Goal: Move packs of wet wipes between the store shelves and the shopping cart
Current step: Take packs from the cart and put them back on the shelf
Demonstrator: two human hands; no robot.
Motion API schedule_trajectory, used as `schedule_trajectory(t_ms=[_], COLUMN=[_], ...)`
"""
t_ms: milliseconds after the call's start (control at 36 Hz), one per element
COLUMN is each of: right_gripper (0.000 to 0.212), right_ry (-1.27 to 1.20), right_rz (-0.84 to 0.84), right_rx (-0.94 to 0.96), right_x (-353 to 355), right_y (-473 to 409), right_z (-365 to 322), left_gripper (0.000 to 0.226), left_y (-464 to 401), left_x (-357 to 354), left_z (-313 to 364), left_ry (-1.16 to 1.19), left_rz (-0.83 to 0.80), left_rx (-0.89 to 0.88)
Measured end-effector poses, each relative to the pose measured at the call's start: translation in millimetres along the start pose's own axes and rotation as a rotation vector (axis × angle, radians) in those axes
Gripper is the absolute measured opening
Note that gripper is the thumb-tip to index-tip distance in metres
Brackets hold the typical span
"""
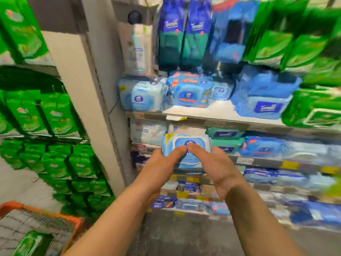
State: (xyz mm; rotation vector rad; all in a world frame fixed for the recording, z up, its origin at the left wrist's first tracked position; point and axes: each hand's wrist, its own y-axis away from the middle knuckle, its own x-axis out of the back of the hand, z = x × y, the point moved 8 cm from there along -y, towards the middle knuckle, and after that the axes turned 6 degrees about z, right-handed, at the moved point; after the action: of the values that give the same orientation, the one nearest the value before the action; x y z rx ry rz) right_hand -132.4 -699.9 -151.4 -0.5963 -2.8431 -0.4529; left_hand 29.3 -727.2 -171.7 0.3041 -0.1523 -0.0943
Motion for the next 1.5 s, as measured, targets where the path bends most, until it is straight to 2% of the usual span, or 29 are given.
schedule_trajectory(t_ms=[28, 83, 111, 194, 250, 306, 417, 500, 639, 778, 833, 972, 1056, 1139, 1222, 1278, 1361, 1444, 1500], right_gripper=[0.052, 0.048, 0.056, 0.095, 0.100, 0.094, 0.049, 0.028, 0.032, 0.063, 0.068, 0.060, 0.043, 0.026, 0.028, 0.029, 0.031, 0.051, 0.053], right_ry=[-0.018, -0.042, -0.041, -0.032, -0.055, -0.109, -0.183, -0.206, -0.228, -0.231, -0.266, -0.228, -0.185, -0.194, -0.272, -0.255, -0.071, 0.080, 0.100], right_rz=[0.003, 0.011, 0.032, 0.107, 0.126, 0.132, 0.128, 0.132, 0.201, 0.196, 0.184, 0.168, 0.139, 0.035, -0.071, -0.083, 0.037, 0.106, 0.104], right_rx=[-0.008, -0.002, 0.004, 0.017, 0.020, 0.027, 0.069, 0.130, 0.182, 0.203, 0.218, 0.245, 0.277, 0.346, 0.393, 0.411, 0.420, 0.452, 0.426], right_x=[9, 26, 35, 58, 69, 79, 93, 99, 104, 109, 111, 117, 119, 116, 116, 117, 129, 131, 128], right_y=[-3, -11, -15, -29, -39, -50, -68, -84, -119, -155, -166, -188, -203, -211, -218, -228, -241, -250, -258], right_z=[0, 0, 1, 0, -1, 0, -9, -24, -46, -56, -57, -59, -66, -80, -84, -80, -72, -67, -61], left_gripper=[0.093, 0.097, 0.091, 0.038, 0.033, 0.039, 0.050, 0.031, 0.020, 0.021, 0.024, 0.026, 0.026, 0.031, 0.034, 0.035, 0.041, 0.050, 0.049], left_y=[-2, -8, -8, -11, -16, -26, -54, -76, -115, -148, -159, -174, -182, -191, -197, -202, -212, -219, -223], left_x=[-10, -27, -37, -57, -65, -73, -91, -105, -117, -132, -139, -151, -157, -161, -163, -166, -169, -175, -177], left_z=[4, 13, 20, 37, 50, 59, 71, 83, 105, 131, 138, 149, 155, 157, 159, 159, 154, 145, 139], left_ry=[-0.007, -0.026, -0.047, -0.085, -0.144, -0.193, -0.191, -0.107, -0.016, 0.007, -0.005, -0.003, 0.000, 0.006, -0.022, -0.050, -0.102, -0.142, -0.167], left_rz=[-0.003, -0.016, -0.035, -0.088, -0.120, -0.146, -0.201, -0.249, -0.259, -0.320, -0.347, -0.360, -0.342, -0.308, -0.268, -0.257, -0.244, -0.286, -0.291], left_rx=[-0.025, -0.051, -0.057, -0.084, -0.138, -0.175, -0.198, -0.231, -0.272, -0.291, -0.285, -0.296, -0.309, -0.301, -0.323, -0.334, -0.335, -0.348, -0.369])
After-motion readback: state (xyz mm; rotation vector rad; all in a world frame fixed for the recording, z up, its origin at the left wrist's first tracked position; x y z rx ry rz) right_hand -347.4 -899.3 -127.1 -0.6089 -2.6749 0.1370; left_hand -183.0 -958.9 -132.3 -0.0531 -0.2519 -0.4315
